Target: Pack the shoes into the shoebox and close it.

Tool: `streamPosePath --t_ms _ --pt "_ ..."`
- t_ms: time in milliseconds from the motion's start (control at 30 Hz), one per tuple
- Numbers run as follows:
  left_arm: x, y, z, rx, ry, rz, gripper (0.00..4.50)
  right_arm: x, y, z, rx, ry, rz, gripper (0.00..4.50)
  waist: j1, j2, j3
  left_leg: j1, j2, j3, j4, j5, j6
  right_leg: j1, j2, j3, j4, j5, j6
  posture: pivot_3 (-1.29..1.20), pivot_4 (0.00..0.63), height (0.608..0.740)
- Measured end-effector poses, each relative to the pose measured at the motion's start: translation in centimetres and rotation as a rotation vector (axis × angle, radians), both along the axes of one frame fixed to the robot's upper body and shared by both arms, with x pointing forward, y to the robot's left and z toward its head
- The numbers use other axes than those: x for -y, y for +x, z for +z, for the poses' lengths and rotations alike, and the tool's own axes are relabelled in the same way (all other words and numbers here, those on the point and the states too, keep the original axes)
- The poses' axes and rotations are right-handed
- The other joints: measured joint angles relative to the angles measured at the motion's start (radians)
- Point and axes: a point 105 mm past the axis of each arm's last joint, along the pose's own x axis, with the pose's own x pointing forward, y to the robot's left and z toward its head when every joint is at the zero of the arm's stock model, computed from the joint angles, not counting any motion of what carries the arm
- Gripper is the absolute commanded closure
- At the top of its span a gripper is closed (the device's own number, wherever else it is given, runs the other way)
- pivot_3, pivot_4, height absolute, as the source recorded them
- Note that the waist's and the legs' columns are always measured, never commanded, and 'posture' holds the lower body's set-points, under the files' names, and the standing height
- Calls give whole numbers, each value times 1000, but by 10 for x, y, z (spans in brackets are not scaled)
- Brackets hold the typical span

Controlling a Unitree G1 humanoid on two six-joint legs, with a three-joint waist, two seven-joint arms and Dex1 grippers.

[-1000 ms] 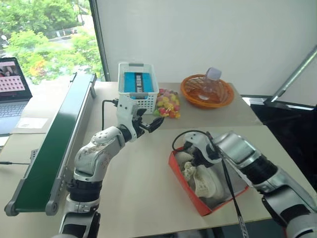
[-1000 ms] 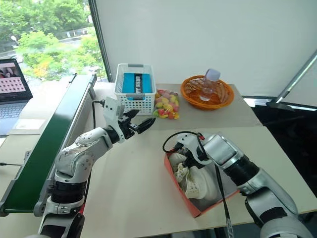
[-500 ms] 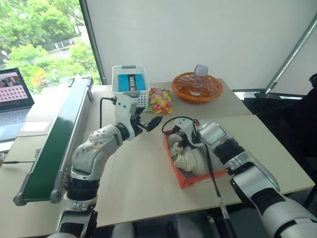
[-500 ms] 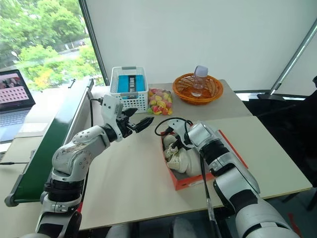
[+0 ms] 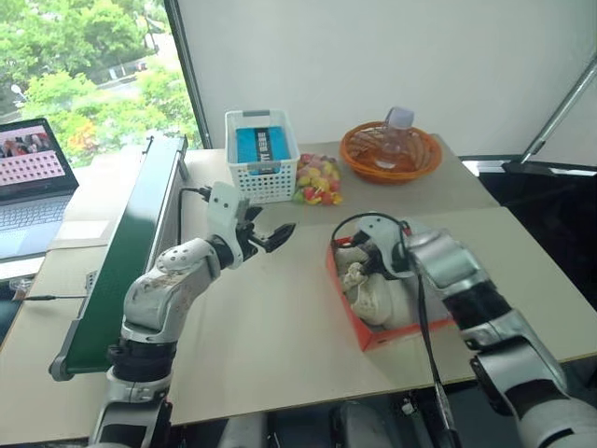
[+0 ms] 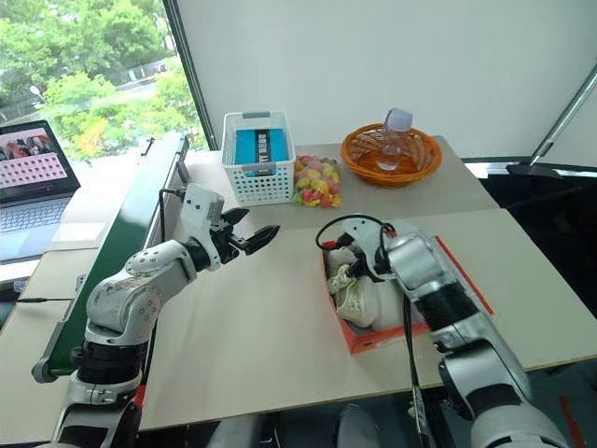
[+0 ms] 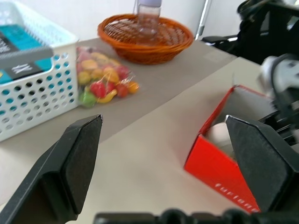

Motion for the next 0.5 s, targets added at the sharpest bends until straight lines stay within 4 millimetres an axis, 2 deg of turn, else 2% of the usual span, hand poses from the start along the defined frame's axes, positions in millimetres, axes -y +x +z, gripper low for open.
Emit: streamPosePath --t_ms 67,133,200,233,300,333,500 --pt "-1 0 0 -1 3 -2 0 4 -7 2 4 4 10 4032 6 0 0 -2 4 2 0 10 0 0 4 -1 -3 -6 2 0 150 740" --pt "0 0 -1 -2 6 -6 0 9 -11 3 1 7 4 4032 6 0 0 -3 3 4 1 12 3 0 3 3 -4 -11 13 0 150 740" --pt "-1 0 -1 1 11 -6 0 15 -16 5 -5 13 -2 4032 7 -4 0 -10 0 9 5 9 20 1 2 12 -4 -12 13 0 150 740" --pt "-1 0 -2 -2 14 -6 0 17 -18 6 -6 16 -3 4032 8 -5 1 -13 0 11 8 6 22 -1 2 13 -5 -12 14 0 150 740" --pt "-2 2 -3 -8 17 -5 0 20 -20 8 -7 11 -3 3083 9 -10 4 -15 -2 15 9 2 27 -1 1 17 -6 -13 18 0 150 740" --pt "-2 2 -3 -9 17 -8 0 21 -20 8 -6 11 -5 2872 10 -12 5 -15 -3 16 9 2 28 -1 0 18 -7 -14 19 0 150 740" --pt "-2 3 -4 -10 16 -14 0 23 -22 10 -20 33 -18 1137 17 -18 9 -15 -2 16 11 0 25 -1 -1 19 -8 -13 20 0 150 740"
